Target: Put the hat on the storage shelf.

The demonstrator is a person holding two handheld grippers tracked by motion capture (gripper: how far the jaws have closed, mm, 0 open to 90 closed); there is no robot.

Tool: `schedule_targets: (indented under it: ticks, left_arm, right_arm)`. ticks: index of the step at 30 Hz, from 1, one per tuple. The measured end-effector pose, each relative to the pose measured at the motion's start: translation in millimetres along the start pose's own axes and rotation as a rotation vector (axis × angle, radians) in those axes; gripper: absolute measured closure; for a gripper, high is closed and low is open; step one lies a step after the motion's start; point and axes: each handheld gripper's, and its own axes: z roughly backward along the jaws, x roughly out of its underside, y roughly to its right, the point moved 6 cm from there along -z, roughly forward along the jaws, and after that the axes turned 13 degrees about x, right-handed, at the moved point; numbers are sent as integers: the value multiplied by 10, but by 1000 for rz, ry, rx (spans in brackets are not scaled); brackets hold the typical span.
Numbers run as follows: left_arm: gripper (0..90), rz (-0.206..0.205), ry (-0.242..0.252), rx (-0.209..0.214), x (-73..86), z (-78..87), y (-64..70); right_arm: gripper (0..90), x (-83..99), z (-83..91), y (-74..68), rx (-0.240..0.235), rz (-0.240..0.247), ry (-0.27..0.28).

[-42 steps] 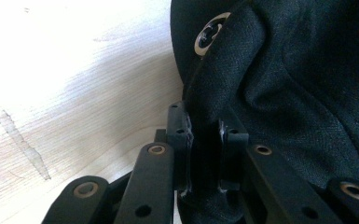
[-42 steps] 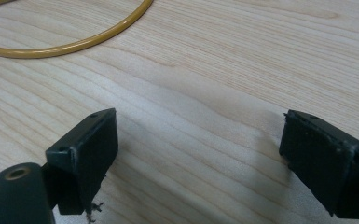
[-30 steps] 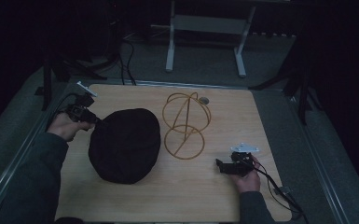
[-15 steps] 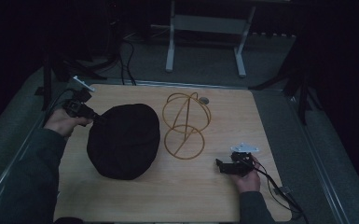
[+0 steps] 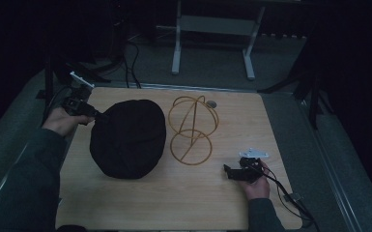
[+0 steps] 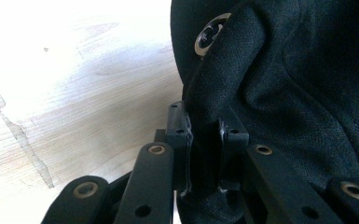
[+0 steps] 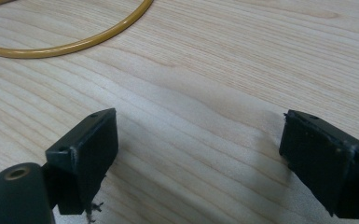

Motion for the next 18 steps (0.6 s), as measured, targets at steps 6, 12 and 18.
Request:
schedule_targets:
  ticks: [6, 12, 18]
  left_arm:
    - [785, 35, 28, 24, -39, 32, 6]
    - [785, 59, 53, 33, -52, 53, -18]
    - [785, 70, 73, 52, -73, 74, -12]
  right_arm:
    - [115, 0, 0, 0, 0, 0, 0]
    - [115, 0, 0, 0, 0, 0, 0]
    - [115, 0, 0, 0, 0, 0, 0]
